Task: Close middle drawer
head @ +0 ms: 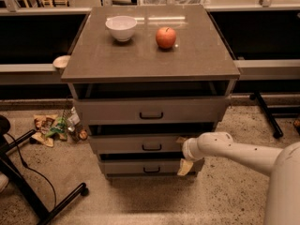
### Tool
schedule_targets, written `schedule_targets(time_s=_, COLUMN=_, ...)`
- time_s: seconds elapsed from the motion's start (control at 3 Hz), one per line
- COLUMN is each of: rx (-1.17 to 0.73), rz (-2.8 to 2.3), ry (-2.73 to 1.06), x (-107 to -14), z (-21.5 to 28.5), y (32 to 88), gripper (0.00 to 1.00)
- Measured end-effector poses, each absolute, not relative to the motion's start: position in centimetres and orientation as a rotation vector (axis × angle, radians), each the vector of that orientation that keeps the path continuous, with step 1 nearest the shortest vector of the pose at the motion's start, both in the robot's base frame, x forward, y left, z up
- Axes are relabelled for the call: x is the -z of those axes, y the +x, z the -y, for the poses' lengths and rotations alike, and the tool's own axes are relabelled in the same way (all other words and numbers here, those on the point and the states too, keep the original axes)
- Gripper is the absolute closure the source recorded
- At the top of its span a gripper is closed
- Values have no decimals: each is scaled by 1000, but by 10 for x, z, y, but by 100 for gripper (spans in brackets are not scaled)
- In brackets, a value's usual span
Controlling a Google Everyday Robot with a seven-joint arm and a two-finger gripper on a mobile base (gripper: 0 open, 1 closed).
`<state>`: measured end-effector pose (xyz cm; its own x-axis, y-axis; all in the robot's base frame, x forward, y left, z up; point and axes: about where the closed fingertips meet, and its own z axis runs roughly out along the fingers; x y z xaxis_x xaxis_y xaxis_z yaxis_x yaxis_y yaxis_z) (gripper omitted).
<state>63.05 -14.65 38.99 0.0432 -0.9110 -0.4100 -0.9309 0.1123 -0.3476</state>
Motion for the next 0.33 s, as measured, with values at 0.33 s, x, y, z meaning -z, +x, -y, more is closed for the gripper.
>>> schedule_targets(time_s=0.33, rx=-48, rz=-1854, ry=-1786, x=-390, z=146, y=622, gripper=0)
